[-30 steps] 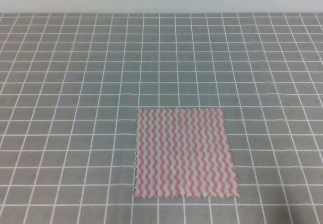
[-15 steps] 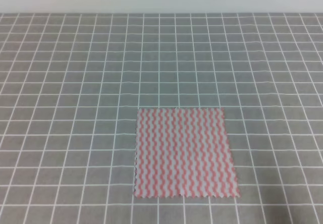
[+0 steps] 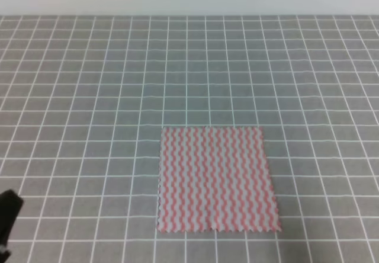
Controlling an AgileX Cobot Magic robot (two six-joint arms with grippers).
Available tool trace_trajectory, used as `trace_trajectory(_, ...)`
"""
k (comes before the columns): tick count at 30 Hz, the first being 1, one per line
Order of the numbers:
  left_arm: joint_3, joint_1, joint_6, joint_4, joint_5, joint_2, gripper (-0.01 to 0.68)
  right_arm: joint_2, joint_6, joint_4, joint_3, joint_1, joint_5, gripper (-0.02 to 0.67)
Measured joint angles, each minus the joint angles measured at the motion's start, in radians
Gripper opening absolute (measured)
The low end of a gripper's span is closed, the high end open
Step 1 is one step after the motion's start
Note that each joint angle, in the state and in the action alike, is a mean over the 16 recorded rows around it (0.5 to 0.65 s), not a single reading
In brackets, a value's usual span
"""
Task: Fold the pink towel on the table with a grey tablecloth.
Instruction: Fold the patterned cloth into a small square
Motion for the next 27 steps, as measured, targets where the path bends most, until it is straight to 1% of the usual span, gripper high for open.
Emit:
trace_trajectory(8,-0.187,0.000,0.222,0.000,0.206,0.300,-0.001,0.252,-0.003,-0.065,-0.138,0.000,0.207,-0.018)
trace_trajectory(12,-0.245,0.000,0.323,-0.013,0.259,0.435,-0.001,0.373,-0.028,-0.062,-0.181,0.004,0.278,-0.018)
trace_trajectory(16,-0.274,-0.003,0.431,-0.073,0.278,0.545,-0.001,0.488,-0.071,-0.028,-0.214,0.027,0.316,-0.017)
trace_trajectory(20,-0.282,-0.021,0.534,-0.151,0.263,0.628,-0.001,0.604,-0.115,0.013,-0.249,0.093,0.308,-0.017)
trace_trajectory(27,-0.284,-0.090,0.659,-0.277,0.224,0.704,-0.001,0.810,-0.164,0.079,-0.310,0.282,0.211,-0.017)
